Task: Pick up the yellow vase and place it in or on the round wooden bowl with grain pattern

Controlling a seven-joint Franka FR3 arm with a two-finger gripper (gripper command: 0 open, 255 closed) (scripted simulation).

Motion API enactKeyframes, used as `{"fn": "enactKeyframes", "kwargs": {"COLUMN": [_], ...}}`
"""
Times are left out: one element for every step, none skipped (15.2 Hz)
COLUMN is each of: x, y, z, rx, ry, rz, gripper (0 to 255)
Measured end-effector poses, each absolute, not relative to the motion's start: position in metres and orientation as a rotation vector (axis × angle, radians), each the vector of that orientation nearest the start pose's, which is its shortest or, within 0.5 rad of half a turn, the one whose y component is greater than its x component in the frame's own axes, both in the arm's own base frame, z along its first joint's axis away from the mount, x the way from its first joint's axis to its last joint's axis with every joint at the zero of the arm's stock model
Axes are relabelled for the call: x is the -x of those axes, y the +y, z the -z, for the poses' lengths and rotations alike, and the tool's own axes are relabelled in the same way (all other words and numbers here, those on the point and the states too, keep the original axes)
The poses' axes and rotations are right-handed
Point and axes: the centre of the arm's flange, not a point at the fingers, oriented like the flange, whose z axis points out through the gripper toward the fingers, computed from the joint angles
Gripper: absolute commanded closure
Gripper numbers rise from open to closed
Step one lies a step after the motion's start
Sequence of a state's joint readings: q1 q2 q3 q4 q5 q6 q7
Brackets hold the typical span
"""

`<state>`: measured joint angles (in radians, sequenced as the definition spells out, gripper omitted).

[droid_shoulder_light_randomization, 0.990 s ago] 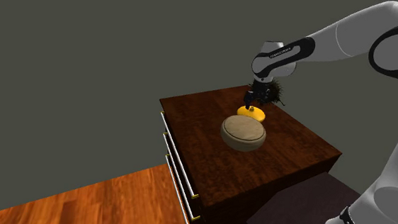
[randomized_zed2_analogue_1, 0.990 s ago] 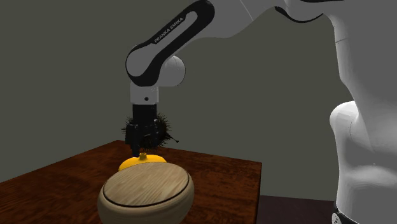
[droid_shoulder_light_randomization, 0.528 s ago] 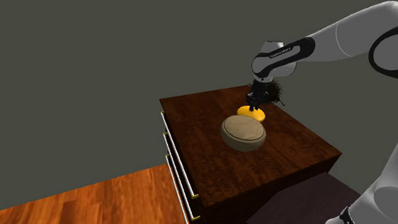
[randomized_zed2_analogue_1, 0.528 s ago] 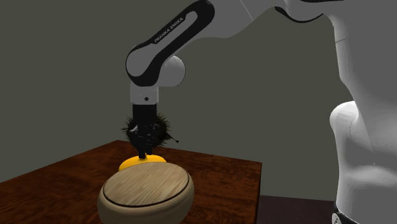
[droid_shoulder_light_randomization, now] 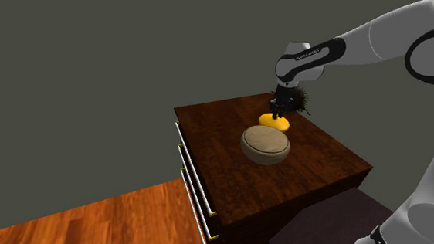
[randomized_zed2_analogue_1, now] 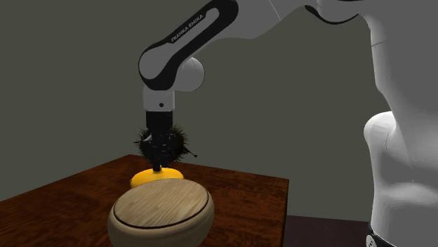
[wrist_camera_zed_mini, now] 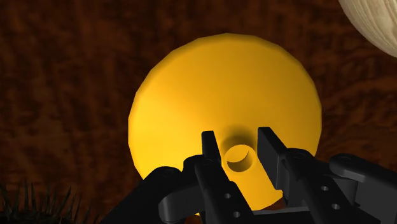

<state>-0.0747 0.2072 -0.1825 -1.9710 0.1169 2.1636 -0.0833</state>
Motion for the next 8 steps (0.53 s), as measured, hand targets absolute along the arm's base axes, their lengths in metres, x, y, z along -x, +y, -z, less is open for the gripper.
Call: {"fn": "enactKeyframes", "kwargs": {"x": [-0.578, -0.578, -0.577, -0.577, -0.577, -0.579, -0.578, -0.578], "y": [-0.143, -0.143, -0.143, -0.142, -0.143, -0.144, -0.144, -0.144], "z": [-0.372, -0.377, -0.382, -0.387, -0.393, -0.398, -0.403, -0.407], "rx": [3.06, 3.06, 3.06, 3.06, 3.06, 3.06, 3.06, 3.06], "ry": [0.363, 0.363, 0.363, 0.363, 0.363, 0.363, 0.363, 0.363], "rz": [0.0, 0.0, 0.0, 0.0, 0.0, 0.001, 0.0, 0.0], "gripper": [255, 255, 255, 255, 255, 255, 255, 255]}}
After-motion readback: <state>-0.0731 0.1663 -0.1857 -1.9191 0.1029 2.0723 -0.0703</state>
